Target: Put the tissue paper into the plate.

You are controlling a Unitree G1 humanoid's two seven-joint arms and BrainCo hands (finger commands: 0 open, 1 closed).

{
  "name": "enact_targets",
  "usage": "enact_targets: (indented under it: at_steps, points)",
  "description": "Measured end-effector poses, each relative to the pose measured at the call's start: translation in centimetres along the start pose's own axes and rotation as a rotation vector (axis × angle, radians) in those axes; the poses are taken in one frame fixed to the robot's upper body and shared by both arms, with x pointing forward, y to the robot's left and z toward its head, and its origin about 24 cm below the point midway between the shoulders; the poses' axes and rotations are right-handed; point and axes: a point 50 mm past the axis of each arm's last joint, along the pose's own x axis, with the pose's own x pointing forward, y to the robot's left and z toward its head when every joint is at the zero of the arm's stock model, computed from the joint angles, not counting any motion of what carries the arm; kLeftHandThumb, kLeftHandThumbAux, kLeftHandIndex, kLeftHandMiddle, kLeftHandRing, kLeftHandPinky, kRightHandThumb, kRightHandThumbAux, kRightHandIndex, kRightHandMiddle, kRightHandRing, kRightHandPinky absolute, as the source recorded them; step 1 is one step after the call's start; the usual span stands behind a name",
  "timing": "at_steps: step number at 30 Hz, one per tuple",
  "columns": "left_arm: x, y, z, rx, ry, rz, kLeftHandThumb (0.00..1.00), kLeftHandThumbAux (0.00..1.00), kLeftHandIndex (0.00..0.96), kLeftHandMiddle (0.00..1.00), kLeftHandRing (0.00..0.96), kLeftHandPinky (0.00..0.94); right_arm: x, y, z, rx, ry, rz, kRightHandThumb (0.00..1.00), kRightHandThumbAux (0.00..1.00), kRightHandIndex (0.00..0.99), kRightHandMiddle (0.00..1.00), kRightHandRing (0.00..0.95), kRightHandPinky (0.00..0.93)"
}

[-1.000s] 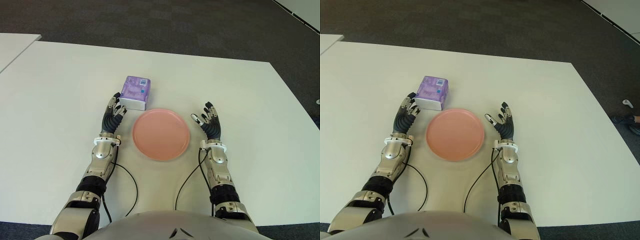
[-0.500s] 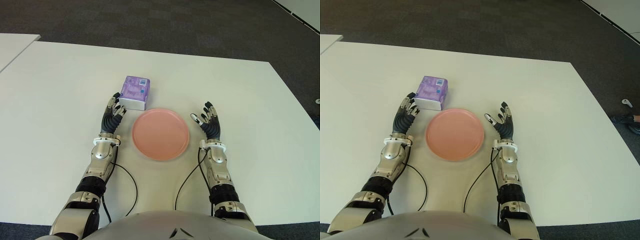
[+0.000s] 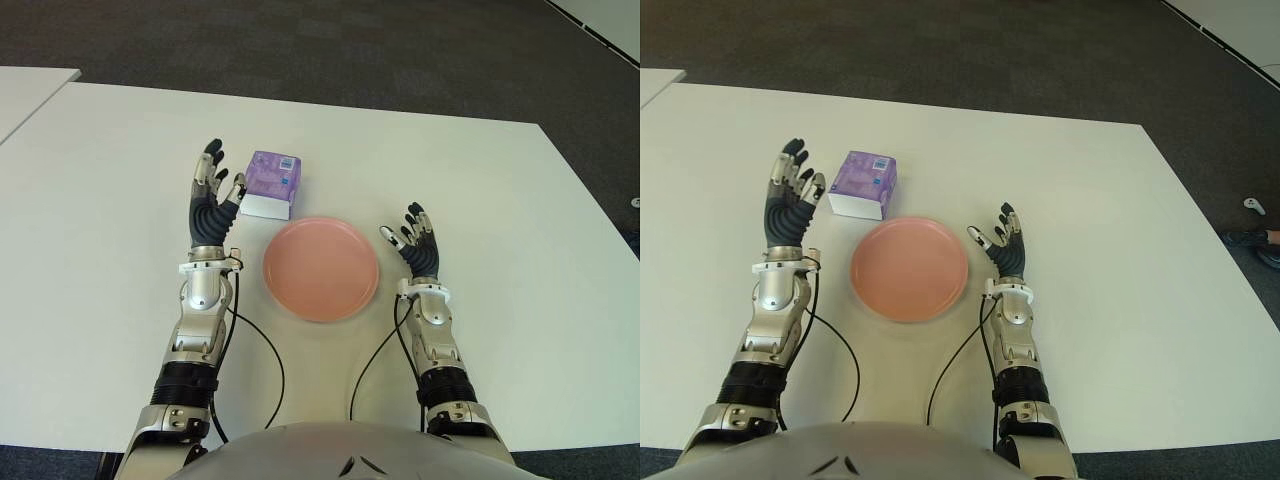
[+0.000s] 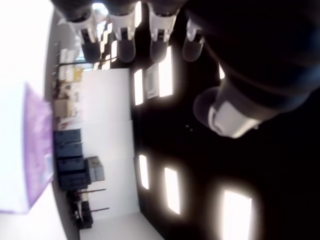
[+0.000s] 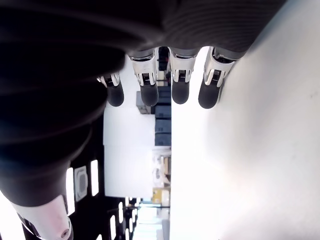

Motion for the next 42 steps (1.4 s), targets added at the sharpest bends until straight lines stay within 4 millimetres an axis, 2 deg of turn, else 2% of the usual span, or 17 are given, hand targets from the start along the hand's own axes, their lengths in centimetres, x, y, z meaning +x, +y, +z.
enact_targets:
  at_steps: [3, 6, 11, 20, 25, 33, 38, 42]
  points:
    - [0.6, 1.8, 0.4, 0.103, -0.063, -0.014, 0.164, 0.567, 0.000, 0.000, 0.000, 0.000, 0.0, 0.0, 0.0, 0.001, 0.000, 0.000, 0.196, 0.733, 0.043, 0.056, 0.042, 0.071]
    - [1.5, 3.5, 1.0, 0.214, -0.134, -0.013, 0.245, 0.480, 0.000, 0.000, 0.000, 0.000, 0.0, 0.1, 0.0, 0.003, 0.002, -0.002, 0.201, 0.734, 0.045, 0.057, 0.042, 0.072]
    - [2.8, 4.5, 1.9, 0.356, -0.215, 0.003, 0.333, 0.338, 0.000, 0.000, 0.000, 0.000, 0.1, 0.2, 0.0, 0.004, 0.003, -0.003, 0.203, 0.732, 0.047, 0.058, 0.043, 0.071]
    - [6.7, 4.6, 3.6, 0.523, -0.319, -0.030, 0.422, 0.206, 0.000, 0.000, 0.000, 0.000, 0.2, 0.7, 0.0, 0.018, 0.004, 0.002, 0.193, 0.723, 0.049, 0.066, 0.050, 0.079]
    - [7.6, 4.7, 4.2, 0.544, -0.374, -0.068, 0.445, 0.179, 0.000, 0.000, 0.000, 0.000, 0.2, 0.6, -0.1, 0.018, 0.006, -0.001, 0.191, 0.719, 0.051, 0.069, 0.053, 0.084]
    - [8.0, 3.3, 3.2, 0.634, -0.407, -0.235, 0.472, 0.142, 0.000, 0.000, 0.000, 0.000, 0.2, 0.6, -0.2, 0.020, 0.010, -0.004, 0.190, 0.708, 0.053, 0.063, 0.049, 0.078]
    - [8.8, 2.0, 2.5, 0.780, -0.419, -0.413, 0.469, 0.122, 0.000, 0.000, 0.000, 0.000, 0.3, 0.7, -0.2, 0.021, 0.012, -0.002, 0.186, 0.717, 0.048, 0.061, 0.048, 0.081]
    - [10.2, 1.2, 1.7, 0.932, -0.424, -0.554, 0.448, 0.116, 0.000, 0.000, 0.000, 0.000, 0.3, 0.7, -0.2, 0.021, 0.011, 0.001, 0.178, 0.729, 0.047, 0.063, 0.052, 0.092]
